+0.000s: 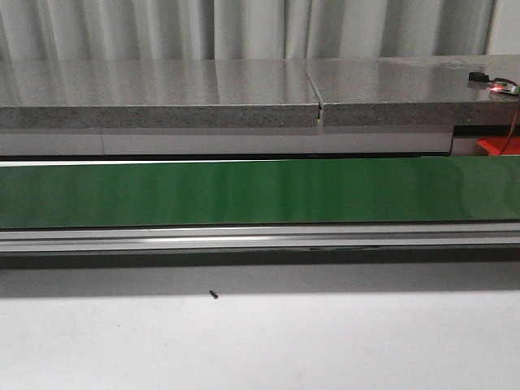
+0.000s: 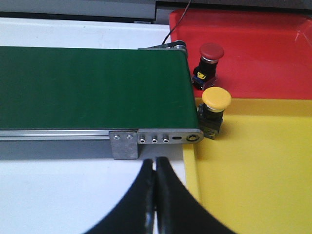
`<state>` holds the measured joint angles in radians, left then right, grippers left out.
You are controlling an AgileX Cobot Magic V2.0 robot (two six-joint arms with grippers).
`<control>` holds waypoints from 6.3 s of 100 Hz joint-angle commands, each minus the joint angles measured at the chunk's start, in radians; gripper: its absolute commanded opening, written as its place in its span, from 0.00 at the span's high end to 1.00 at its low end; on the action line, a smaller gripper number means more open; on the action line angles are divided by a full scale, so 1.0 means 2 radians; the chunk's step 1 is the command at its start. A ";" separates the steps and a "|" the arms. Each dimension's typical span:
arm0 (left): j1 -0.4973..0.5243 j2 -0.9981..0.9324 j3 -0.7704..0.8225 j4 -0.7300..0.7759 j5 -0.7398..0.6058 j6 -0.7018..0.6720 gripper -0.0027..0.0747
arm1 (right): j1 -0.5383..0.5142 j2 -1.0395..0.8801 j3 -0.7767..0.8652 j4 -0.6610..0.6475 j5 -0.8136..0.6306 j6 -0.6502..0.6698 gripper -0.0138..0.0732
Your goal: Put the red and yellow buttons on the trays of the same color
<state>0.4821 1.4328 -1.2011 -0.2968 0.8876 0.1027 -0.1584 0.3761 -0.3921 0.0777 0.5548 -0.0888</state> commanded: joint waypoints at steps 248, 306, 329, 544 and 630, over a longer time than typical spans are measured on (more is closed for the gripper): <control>0.043 0.069 0.070 0.093 -0.168 -0.070 0.77 | 0.000 0.004 -0.013 -0.002 -0.036 -0.005 0.92; -0.060 -0.018 0.076 0.078 -0.142 -0.068 0.77 | 0.000 0.004 -0.013 -0.002 -0.036 -0.005 0.92; -0.102 0.007 0.076 0.076 -0.145 -0.068 0.77 | 0.000 0.004 -0.013 -0.002 -0.036 -0.005 0.92; -0.280 -0.358 0.251 0.028 -0.173 0.001 0.99 | 0.000 0.004 -0.013 -0.002 -0.036 -0.005 0.92; -0.280 -0.461 0.307 0.028 -0.187 0.001 0.99 | 0.000 0.039 -0.078 0.020 0.011 -0.013 0.92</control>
<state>-0.0701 0.5081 -0.5603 -0.2224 0.5869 0.1060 -0.1584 0.4019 -0.4674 0.1060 0.6151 -0.0915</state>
